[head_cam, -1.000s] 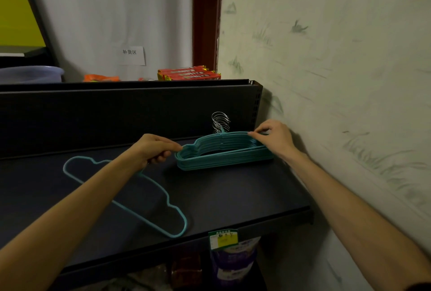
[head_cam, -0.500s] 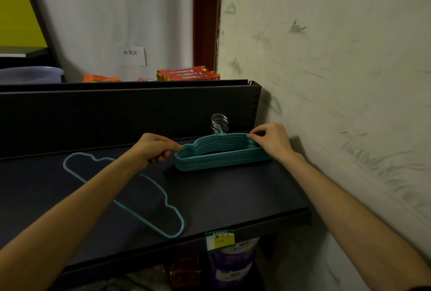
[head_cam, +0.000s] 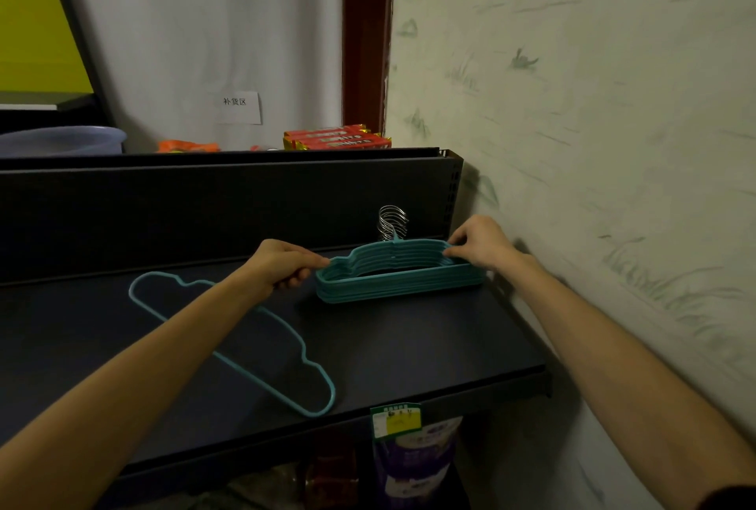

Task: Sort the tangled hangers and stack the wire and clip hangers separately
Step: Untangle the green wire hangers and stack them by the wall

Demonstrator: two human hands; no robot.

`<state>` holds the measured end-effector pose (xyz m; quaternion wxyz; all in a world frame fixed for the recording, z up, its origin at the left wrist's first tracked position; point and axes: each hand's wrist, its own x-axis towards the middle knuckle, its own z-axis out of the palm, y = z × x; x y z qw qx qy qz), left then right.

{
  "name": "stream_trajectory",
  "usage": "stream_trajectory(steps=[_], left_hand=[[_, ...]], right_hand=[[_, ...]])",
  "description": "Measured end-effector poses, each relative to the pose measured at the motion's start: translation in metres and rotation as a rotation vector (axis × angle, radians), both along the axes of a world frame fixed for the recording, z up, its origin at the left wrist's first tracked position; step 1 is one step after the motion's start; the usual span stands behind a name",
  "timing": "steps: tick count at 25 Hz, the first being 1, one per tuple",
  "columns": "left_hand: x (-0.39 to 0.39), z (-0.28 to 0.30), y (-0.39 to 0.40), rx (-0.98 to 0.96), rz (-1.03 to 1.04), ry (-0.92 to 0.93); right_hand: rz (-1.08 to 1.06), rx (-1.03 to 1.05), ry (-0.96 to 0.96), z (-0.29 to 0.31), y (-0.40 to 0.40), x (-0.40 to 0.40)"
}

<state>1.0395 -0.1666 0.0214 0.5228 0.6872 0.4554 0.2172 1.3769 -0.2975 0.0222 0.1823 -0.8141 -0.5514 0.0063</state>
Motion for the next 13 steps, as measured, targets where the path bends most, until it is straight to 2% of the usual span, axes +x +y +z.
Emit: stream_trajectory(steps=[6,13], left_hand=[[0.002,0.001,0.0,0.009,-0.023,0.052],[0.012,-0.003,0.001,0.001,-0.008,0.096]], right_hand=[[-0.021,-0.192,-0.052,-0.004,0.009,0.004],[-0.036,-0.246,-0.105,-0.001,0.014,0.008]])
